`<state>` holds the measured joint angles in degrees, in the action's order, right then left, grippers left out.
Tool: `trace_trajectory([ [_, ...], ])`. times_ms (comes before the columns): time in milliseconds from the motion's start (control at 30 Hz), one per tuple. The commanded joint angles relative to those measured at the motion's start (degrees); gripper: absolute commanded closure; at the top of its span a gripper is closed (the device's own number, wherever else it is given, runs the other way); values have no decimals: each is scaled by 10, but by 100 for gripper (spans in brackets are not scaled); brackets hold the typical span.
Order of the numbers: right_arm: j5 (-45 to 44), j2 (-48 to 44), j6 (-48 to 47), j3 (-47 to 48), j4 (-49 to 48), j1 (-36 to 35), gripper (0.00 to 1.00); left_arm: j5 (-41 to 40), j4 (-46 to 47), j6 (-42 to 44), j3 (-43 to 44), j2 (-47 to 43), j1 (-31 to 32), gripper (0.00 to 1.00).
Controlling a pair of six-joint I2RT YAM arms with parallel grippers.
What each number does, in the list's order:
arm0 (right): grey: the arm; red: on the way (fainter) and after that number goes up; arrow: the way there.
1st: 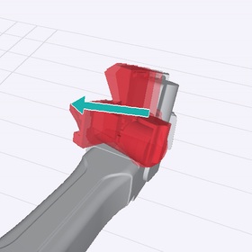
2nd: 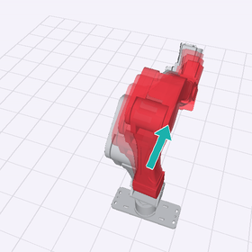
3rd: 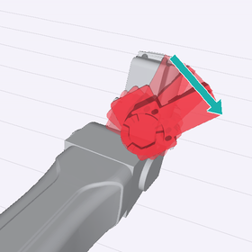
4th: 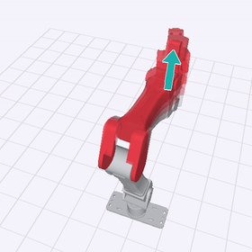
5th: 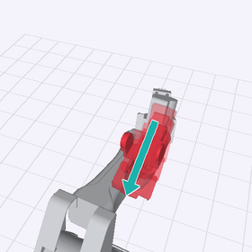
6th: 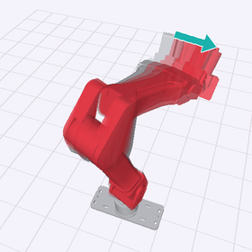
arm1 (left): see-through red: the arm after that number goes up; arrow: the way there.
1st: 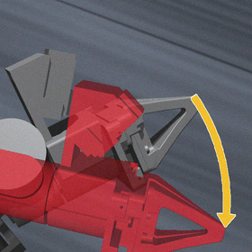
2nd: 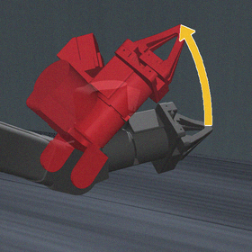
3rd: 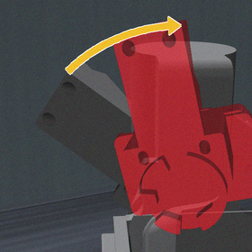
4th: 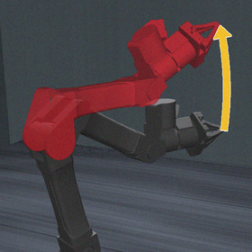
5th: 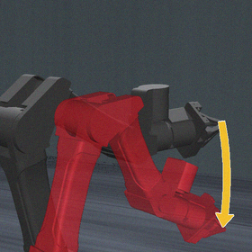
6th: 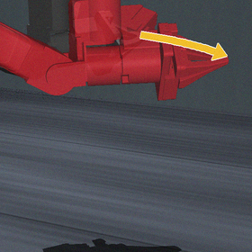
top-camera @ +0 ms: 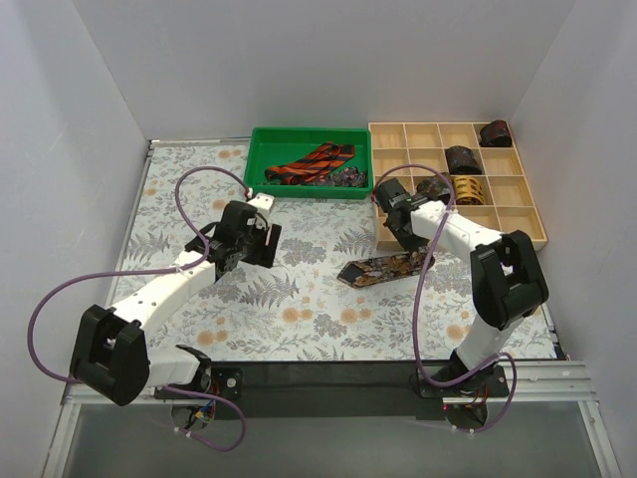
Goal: Roll the ties
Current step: Roll the tie
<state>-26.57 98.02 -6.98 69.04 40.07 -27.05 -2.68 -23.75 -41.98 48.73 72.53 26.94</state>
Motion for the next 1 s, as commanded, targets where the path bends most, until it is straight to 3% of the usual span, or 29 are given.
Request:
trace_trajectory([
  [0, -156, 6, -13, 21, 48, -40, 99, -43, -2, 18, -8, -18, -7, 39],
  [367, -263, 78, 40, -45, 36, -143, 99, -71, -5, 16, -15, -21, -8, 40],
  [733, -199, 122, 65, -52, 19, -215, 99, -72, -6, 15, -15, -13, -12, 41],
  [833, -159, 115, 63, -66, 0, -215, 93, -72, -6, 15, -16, -13, -12, 41],
  [933, -124, 100, 58, -73, -18, -215, 77, -71, -6, 14, -15, -11, -12, 41],
  [967, -118, 98, 57, -72, -18, -215, 76, -69, -6, 14, -15, -11, -12, 41],
])
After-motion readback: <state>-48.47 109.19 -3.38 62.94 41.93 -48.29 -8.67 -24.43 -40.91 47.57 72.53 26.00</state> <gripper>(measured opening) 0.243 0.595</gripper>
